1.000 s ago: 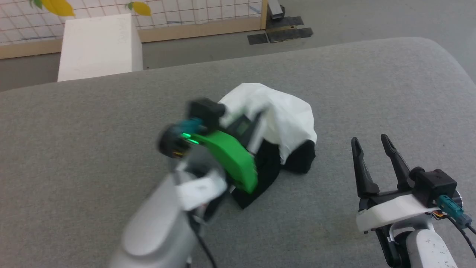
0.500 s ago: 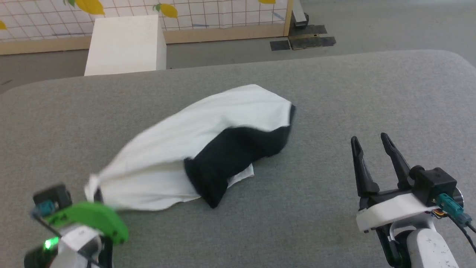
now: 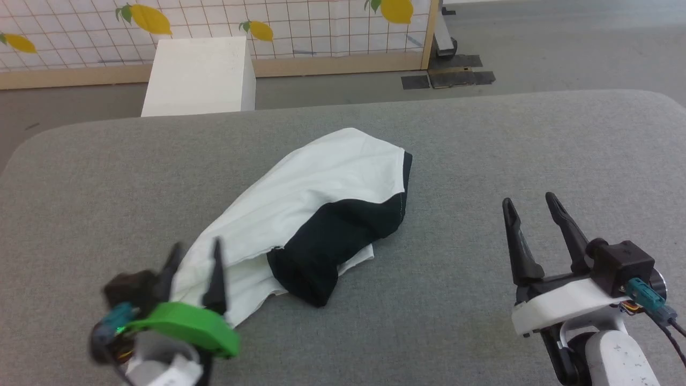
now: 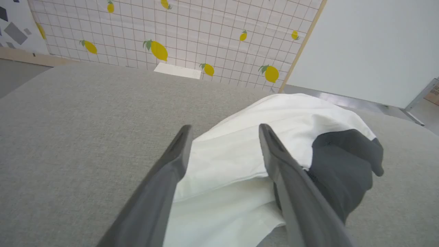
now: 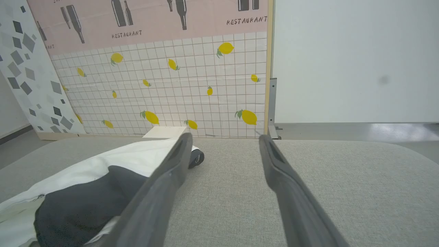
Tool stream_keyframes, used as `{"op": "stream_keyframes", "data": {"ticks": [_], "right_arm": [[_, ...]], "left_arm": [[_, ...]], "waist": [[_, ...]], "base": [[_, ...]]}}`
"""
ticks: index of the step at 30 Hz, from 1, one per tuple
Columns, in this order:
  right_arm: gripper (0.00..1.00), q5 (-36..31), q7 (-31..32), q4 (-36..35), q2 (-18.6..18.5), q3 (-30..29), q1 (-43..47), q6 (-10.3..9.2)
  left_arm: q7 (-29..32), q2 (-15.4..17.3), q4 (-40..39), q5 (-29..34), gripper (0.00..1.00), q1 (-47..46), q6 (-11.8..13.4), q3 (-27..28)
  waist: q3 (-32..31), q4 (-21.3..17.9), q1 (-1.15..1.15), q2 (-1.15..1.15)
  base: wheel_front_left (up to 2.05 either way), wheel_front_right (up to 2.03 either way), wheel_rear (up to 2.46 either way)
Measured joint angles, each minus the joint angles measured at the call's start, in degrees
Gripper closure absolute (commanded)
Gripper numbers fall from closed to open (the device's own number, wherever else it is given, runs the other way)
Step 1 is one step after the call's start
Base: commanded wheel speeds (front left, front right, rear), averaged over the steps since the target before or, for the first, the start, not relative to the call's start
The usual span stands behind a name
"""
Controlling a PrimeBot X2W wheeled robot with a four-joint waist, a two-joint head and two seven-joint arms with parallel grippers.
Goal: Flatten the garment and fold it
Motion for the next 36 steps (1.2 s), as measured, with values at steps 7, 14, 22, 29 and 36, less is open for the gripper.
{"op": "stream_keyframes", "data": {"ticks": [7, 14, 22, 29, 36], "right_arm": [[0.00, 0.00, 0.40, -0.14, 0.01, 0.43, 0.23, 0.00], [0.00, 0.21, 0.12, -0.26, 0.01, 0.54, 0.69, 0.00], [0.00, 0.82, -0.38, 0.03, 0.01, 0.60, 0.57, 0.00], [0.00, 1.22, -1.20, 0.69, 0.01, 0.01, -0.10, 0.00], [0.00, 1.21, -1.38, 1.14, 0.00, -1.74, -0.22, 0.00]], "left_arm": [[11.60, -3.00, 0.27, 4.08, 0.00, -4.36, -2.60, -12.34], [25.01, -4.52, 3.12, 3.44, 0.00, -5.59, -1.11, -16.40], [28.54, -5.43, 7.48, 2.04, 0.22, -10.14, -0.89, -16.75], [26.57, -8.02, 8.42, 0.54, 1.00, -15.72, -10.02, -20.78], [21.71, -12.04, 4.81, -3.46, 1.00, -23.35, -15.59, -28.25]], "waist": [[-0.68, -0.26, 0.00, 0.00], [0.05, -1.57, 0.00, 0.00], [1.86, -2.84, 0.00, 0.00], [2.81, -3.73, 0.00, 0.00], [2.76, -3.65, 0.00, 0.00]], "base": [[0.00, 0.00, 0.00], [0.00, 0.00, 0.00], [0.00, 0.00, 0.00], [0.00, 0.00, 0.00], [0.00, 0.00, 0.00]]}}
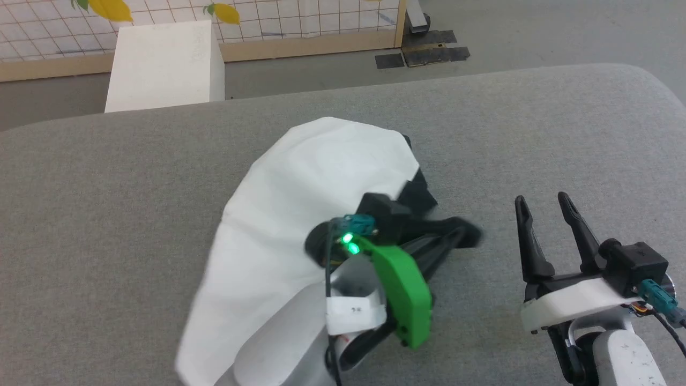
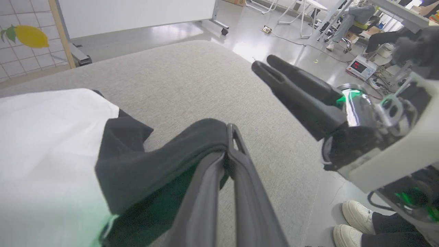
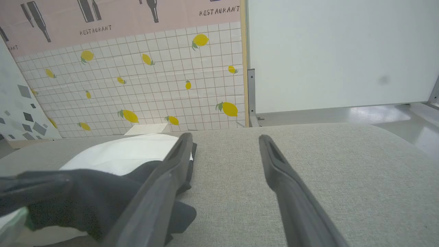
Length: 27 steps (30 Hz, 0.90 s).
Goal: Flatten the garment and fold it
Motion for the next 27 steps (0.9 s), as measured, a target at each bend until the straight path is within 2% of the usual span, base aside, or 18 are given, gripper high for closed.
{"op": "stream_keyframes", "data": {"ticks": [6, 8, 11, 14, 16, 20, 22, 24, 27], "right_arm": [[0.00, 0.01, -0.07, 0.09, 0.00, -0.47, -0.02, 0.00], [0.00, 0.00, -0.07, 0.10, 0.00, -0.58, -0.02, 0.00], [0.00, 0.00, -0.07, 0.11, -0.01, -0.80, -0.01, 0.00], [0.00, -0.01, -0.05, 0.11, 0.00, -0.71, 0.01, 0.00], [0.00, -0.02, -0.04, 0.09, 0.00, -0.58, 0.01, 0.00], [0.00, -0.07, 0.03, -0.01, 0.00, -0.26, 0.03, 0.00], [0.00, -0.08, 0.11, -0.08, 0.00, -0.08, 0.04, 0.00], [0.00, -0.09, 0.29, -0.19, 0.02, 0.18, 0.04, 0.00], [0.00, -0.10, 0.54, -0.30, 0.00, 0.36, 0.06, 0.00]], "left_arm": [[-6.14, -0.76, -6.16, -7.44, 1.00, -6.80, -0.44, -5.11], [-8.86, -0.87, -8.35, -10.74, 1.00, -8.23, -0.45, -5.02], [-12.90, -1.07, -9.67, -12.57, 1.00, -9.76, -0.04, -2.12], [-16.22, -0.24, -8.81, -12.98, 1.00, -9.55, 3.72, 3.78], [-18.66, 2.05, -7.37, -12.98, 1.00, -8.55, 7.20, 8.84], [-23.39, 8.38, -1.76, -12.98, 1.00, -2.57, 16.38, 19.83], [-24.98, 10.67, 1.69, -13.49, 1.00, 1.23, 20.19, 24.38], [-25.85, 12.28, 5.03, -14.33, 1.00, 5.33, 22.86, 27.89], [-26.43, 13.02, 8.80, -15.74, 1.00, 10.06, 24.75, 30.80]], "waist": [[-0.40, -0.19, 0.00, 0.00], [-0.49, -0.14, 0.00, 0.00], [-0.69, 0.06, 0.00, 0.00], [-0.88, 0.41, 0.00, 0.00], [-0.93, 0.72, 0.00, 0.00], [-1.09, 1.51, 0.00, 0.00], [-1.14, 1.92, 0.00, 0.00], [-1.15, 2.32, 0.00, 0.00], [-1.16, 2.86, 0.00, 0.00]], "base": [[0.00, 0.00, 0.00], [0.00, 0.00, 0.00], [0.00, 0.00, 0.00], [0.00, 0.00, 0.00], [0.00, 0.00, 0.00], [0.00, 0.00, 0.00], [0.00, 0.00, 0.00], [0.00, 0.00, 0.00], [0.00, 0.00, 0.00]]}}
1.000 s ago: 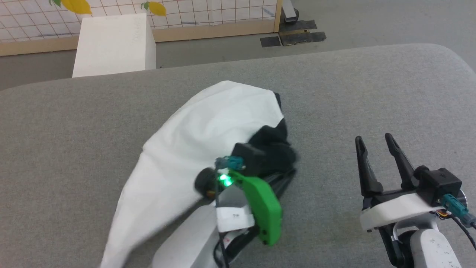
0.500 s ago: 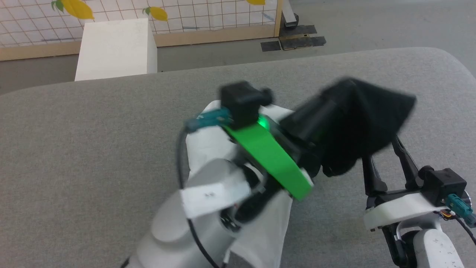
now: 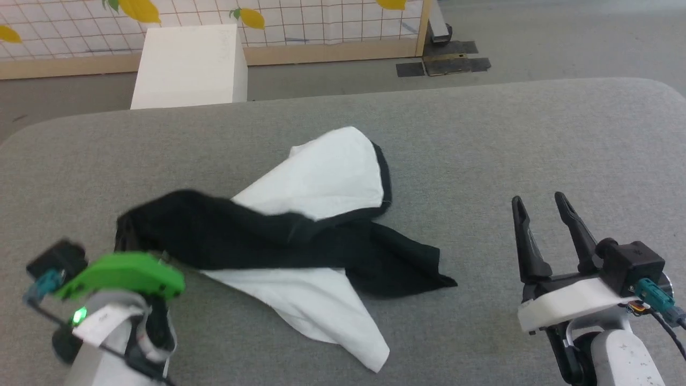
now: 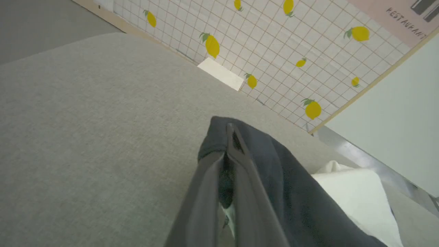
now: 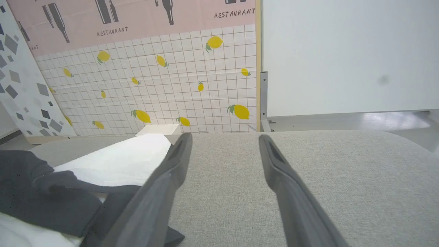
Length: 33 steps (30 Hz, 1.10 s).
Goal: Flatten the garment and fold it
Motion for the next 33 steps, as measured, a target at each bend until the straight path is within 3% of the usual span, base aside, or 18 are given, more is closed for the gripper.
{"op": "stream_keyframes", "data": {"ticks": [2, 3, 4, 6, 9, 14, 22, 27, 33], "right_arm": [[0.00, -0.07, 0.04, -0.02, 0.00, 0.23, 0.02, 0.00], [0.00, -0.07, 0.07, -0.02, 0.02, 0.33, 0.03, 0.00], [0.00, -0.07, 0.08, -0.07, 0.01, 0.45, 0.05, 0.00], [0.00, -0.08, 0.26, -0.23, 0.01, 0.65, 0.13, 0.00], [0.00, -0.12, 0.54, -0.29, 0.00, 0.84, 0.20, 0.00], [0.00, -1.21, 1.88, -0.52, 0.01, 1.58, 0.71, 0.00], [0.00, -5.23, 12.03, 1.53, 0.03, 6.61, 1.02, 0.00], [0.00, -6.09, 16.91, 3.46, 0.04, 8.98, -3.22, 0.00], [0.00, -5.93, 19.79, 8.43, 0.03, 8.20, -13.28, 0.00]], "left_arm": [[-0.10, 0.26, 2.66, -0.99, 1.00, 3.02, 1.29, 1.24], [0.78, 0.35, 3.92, -1.71, 0.80, 4.39, 1.57, 1.42], [1.78, 0.45, 4.83, -1.96, 0.00, 5.44, 1.59, 1.14], [3.87, 0.55, 5.81, -2.53, 0.00, 7.63, 0.36, 0.21], [4.46, 0.38, 4.63, -3.76, 0.00, 8.96, -3.85, -1.57], [-0.25, -1.91, -3.41, -3.69, 0.00, 10.85, -10.03, -3.27], [-2.93, -3.36, -13.46, 12.07, 0.00, 10.97, -11.59, -8.51], [-3.19, -8.24, -17.52, 21.41, 0.00, 9.84, -13.76, -5.72], [-3.24, -12.30, -18.61, 27.08, 0.00, 8.35, -17.22, -1.41]], "waist": [[-0.01, 0.37, 0.00, 0.00], [-0.05, 0.56, 0.00, 0.00], [-0.10, 0.68, 0.00, 0.00], [-0.16, 0.96, 0.00, 0.00], [-0.26, 1.46, 0.00, 0.00], [-0.54, 2.38, 0.00, 0.00], [0.04, 5.62, 0.00, 0.00], [1.39, 8.12, 0.00, 0.00], [3.86, 11.10, 0.00, 0.00]], "base": [[0.00, 0.00, 0.00], [0.00, 0.00, 0.00], [0.00, 0.00, 0.00], [0.00, 0.00, 0.00], [0.00, 0.00, 0.00], [0.00, 0.00, 0.00], [0.00, 0.00, 0.00], [0.00, 0.00, 0.00], [0.00, 0.00, 0.00]]}}
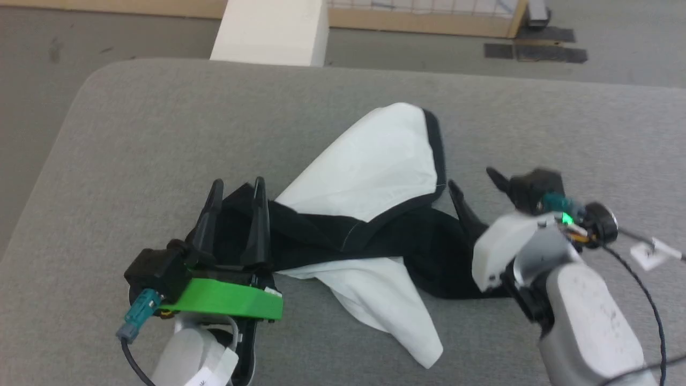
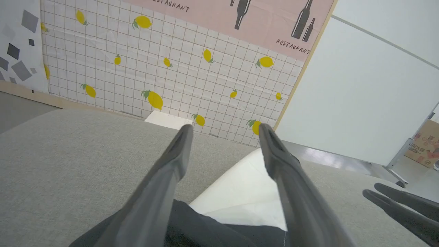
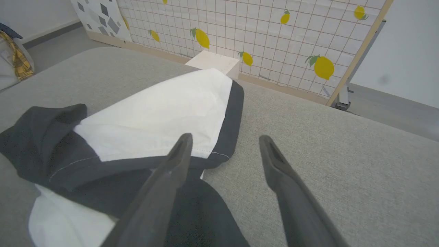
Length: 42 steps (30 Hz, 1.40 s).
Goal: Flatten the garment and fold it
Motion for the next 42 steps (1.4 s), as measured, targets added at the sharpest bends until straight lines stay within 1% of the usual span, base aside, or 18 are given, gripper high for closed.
{"op": "stream_keyframes", "data": {"ticks": [3, 8, 12, 14, 17, 19, 20, 22, 27, 30, 32, 34, 36, 37, 38, 42], "right_arm": [[0.00, 0.38, 1.44, 4.58, 0.03, -1.26, -5.22, 0.00], [0.00, -0.07, 4.89, 13.00, 0.01, -4.52, -12.82, 0.00], [0.00, -1.41, 9.16, 19.51, 0.01, -6.20, -17.67, 0.00], [0.00, -2.31, 12.34, 22.76, 0.02, -6.80, -19.78, 0.00], [0.00, -4.22, 18.02, 26.26, -0.01, -7.17, -21.68, 0.00], [0.00, -5.08, 21.25, 26.98, -0.42, -6.80, -23.44, 0.00], [1.00, -5.17, 24.27, 27.21, -0.56, -6.49, -24.74, 0.00], [1.00, -4.98, 23.09, 26.10, -0.63, -6.64, -24.64, 0.00], [1.00, -4.01, 12.85, 20.28, -0.87, -9.28, -20.14, 0.01], [1.00, -3.58, 8.89, 13.56, -1.87, -11.34, -17.24, 0.02], [1.00, -3.63, 8.62, 8.81, -2.74, -13.46, -15.46, 0.02], [1.00, -3.89, 9.51, 3.76, -3.76, -16.37, -12.98, 0.02], [1.00, -4.94, 11.98, -1.70, -4.52, -20.25, -9.43, 0.01], [1.00, -6.25, 16.16, -7.82, -4.31, -25.24, -4.24, 0.02], [1.00, -6.91, 22.16, -11.29, -3.21, -30.69, 1.72, 0.02], [1.00, -6.80, 28.89, -11.13, -1.56, -34.07, 8.10, 0.01]], "left_arm": [[0.00, -1.08, 0.05, 1.14, 0.00, -0.76, -1.42, 1.34], [0.00, -1.53, 0.22, 1.47, 0.00, -2.01, -2.55, 2.83], [0.00, -1.56, 0.03, 0.26, 0.00, -2.85, -2.36, 2.32], [0.00, -1.59, -0.10, -0.27, 0.00, -3.30, -2.25, 2.03], [0.00, -1.62, -0.12, -0.64, 0.00, -3.55, -1.85, 1.65], [0.00, -1.63, -0.10, -0.92, 0.00, -3.54, -1.77, 1.46], [0.00, -1.63, -0.02, -1.11, 0.00, -3.53, -1.36, 1.49], [0.00, -1.63, 0.09, -1.11, 0.00, -3.47, -1.29, 1.69], [0.00, -1.66, 1.27, -1.08, 0.00, -3.33, -1.43, 2.45], [0.00, -1.69, 2.08, -0.54, 0.00, -2.58, -1.94, 3.02], [0.00, -1.68, 2.40, -0.22, 0.00, -1.91, -2.16, 3.41], [0.00, -1.69, 2.60, 0.07, 0.00, -1.22, -2.45, 3.47], [0.00, -1.70, 3.10, 0.15, 0.00, -0.60, -2.71, 3.43], [-0.01, -1.70, 3.60, 0.15, 0.00, -0.16, -3.15, 3.37], [0.00, -1.70, 3.80, 0.15, 0.00, 0.13, -3.37, 3.21], [0.00, -1.70, 4.07, 0.18, 0.00, 0.32, -3.45, 2.57]], "waist": [[1.37, 1.71, 0.00, 0.00], [3.89, 4.53, 0.00, 0.00], [6.14, 6.72, 0.00, 0.00], [7.28, 7.84, 0.00, 0.00], [8.72, 9.41, 0.00, 0.00], [9.40, 10.21, 0.00, 0.00], [9.94, 10.90, 0.00, 0.00], [10.02, 11.12, 0.00, 0.00], [9.03, 10.54, 0.00, 0.00], [7.59, 9.66, 0.01, 0.00], [6.55, 8.83, 0.01, 0.00], [5.36, 7.77, 0.01, 0.00], [4.05, 6.44, 0.00, 0.00], [2.59, 4.66, 0.00, 0.00], [1.21, 2.74, 0.00, 0.00], [0.02, 0.79, 0.00, 0.00]], "base": [[0.00, 0.00, 0.00], [0.00, 0.00, 0.00], [0.00, 0.00, 0.00], [0.00, 0.00, 0.00], [0.00, 0.00, 0.00], [0.00, 0.00, 0.00], [0.00, 0.00, 0.00], [0.00, 0.00, 0.00], [0.00, 0.00, 0.00], [0.00, 0.00, 0.00], [0.00, 0.00, 0.00], [0.00, 0.00, 0.00], [0.00, 0.00, 0.00], [0.00, 0.00, 0.00], [0.00, 0.00, 0.00], [0.00, 0.00, 0.00]]}}
